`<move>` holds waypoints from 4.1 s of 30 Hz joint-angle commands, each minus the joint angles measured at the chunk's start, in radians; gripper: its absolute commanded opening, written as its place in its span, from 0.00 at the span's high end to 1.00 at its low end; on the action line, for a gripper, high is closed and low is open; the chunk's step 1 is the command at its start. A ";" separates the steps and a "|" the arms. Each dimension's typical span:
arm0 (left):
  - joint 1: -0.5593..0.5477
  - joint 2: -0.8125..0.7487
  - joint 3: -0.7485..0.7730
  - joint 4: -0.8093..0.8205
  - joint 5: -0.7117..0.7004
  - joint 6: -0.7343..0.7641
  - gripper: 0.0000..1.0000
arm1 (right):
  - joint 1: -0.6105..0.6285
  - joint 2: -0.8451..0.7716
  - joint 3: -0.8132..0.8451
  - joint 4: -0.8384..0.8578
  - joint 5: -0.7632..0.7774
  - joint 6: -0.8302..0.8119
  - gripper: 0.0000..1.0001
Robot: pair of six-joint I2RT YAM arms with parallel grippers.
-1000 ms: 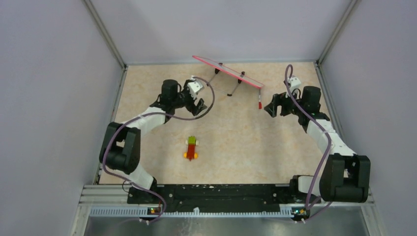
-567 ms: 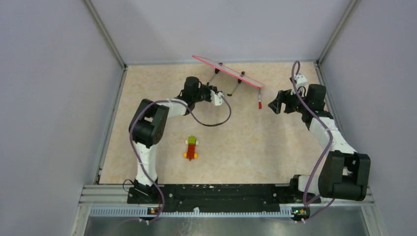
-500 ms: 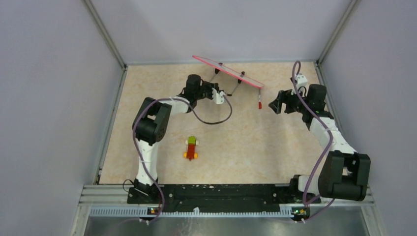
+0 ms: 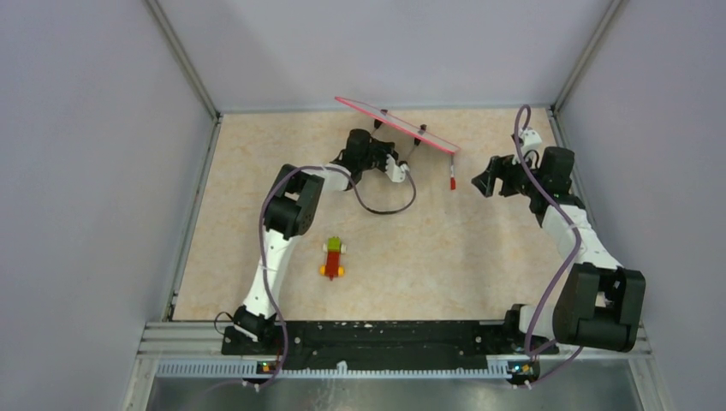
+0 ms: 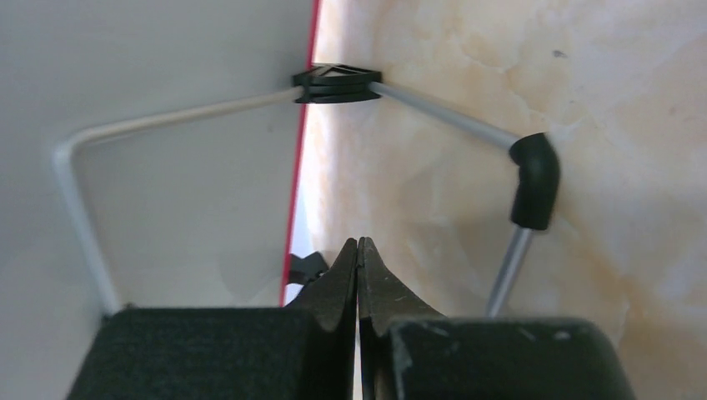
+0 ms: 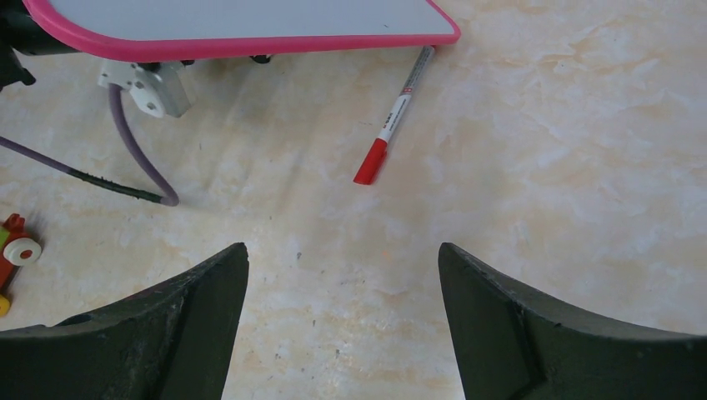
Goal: Write a sentence on the whiteboard
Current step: Adjust the whiteboard stand at the center of the board.
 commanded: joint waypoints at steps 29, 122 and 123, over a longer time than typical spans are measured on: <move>-0.020 0.340 0.436 0.052 -0.071 -0.052 1.00 | -0.017 -0.014 -0.034 0.070 -0.061 -0.008 0.19; -0.536 -0.466 0.608 -1.459 -0.690 -1.064 0.10 | -0.217 -0.143 0.059 -0.096 -0.074 0.175 0.13; -0.516 -0.440 0.652 -1.471 -0.724 -1.048 0.11 | -0.219 -0.144 0.057 -0.095 -0.073 0.173 0.13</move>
